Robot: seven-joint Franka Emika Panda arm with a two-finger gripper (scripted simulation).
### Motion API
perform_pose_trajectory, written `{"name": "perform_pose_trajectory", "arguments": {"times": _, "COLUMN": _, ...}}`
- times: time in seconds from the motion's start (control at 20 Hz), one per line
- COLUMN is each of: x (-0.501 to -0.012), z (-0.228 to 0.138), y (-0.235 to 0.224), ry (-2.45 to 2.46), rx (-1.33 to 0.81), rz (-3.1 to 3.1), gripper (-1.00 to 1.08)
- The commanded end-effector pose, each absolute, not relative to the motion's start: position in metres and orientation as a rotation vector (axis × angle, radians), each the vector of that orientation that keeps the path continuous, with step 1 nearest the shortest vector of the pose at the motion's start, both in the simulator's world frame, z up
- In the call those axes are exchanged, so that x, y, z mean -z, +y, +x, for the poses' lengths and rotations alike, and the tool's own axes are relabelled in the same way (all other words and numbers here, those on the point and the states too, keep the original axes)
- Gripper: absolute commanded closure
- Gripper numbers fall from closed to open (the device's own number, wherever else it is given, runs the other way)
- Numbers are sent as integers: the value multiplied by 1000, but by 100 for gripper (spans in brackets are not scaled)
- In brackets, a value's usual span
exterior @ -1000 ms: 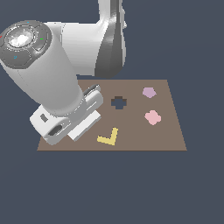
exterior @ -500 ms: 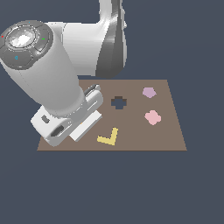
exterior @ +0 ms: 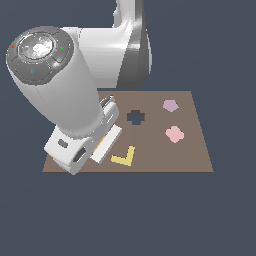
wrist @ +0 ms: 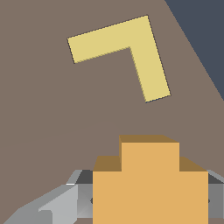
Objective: Insert a designated object into the corresponding slot on a board.
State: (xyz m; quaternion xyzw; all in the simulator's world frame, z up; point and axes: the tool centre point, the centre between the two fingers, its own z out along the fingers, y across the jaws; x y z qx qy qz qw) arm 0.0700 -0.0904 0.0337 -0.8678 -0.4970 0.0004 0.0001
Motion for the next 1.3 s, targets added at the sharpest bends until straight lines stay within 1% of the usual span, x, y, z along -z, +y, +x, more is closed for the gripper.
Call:
{"name": "perform_pose_trajectory", "arguments": {"times": 0.0, "x": -34, "z": 73, "y": -84, "ry": -1662, "rx": 0, "rz": -2666, "gripper": 108}}
{"name": "perform_pose_trajectory", "arguments": {"times": 0.65, "x": -36, "z": 74, "y": -34, "ry": -2332, "rx": 0, "rz": -2107, "gripper": 108}}
{"name": "perform_pose_trajectory", "arguments": {"times": 1.25, "x": -38, "z": 47, "y": 10, "ry": -2837, "rx": 1, "rz": -1353, "gripper": 108}}
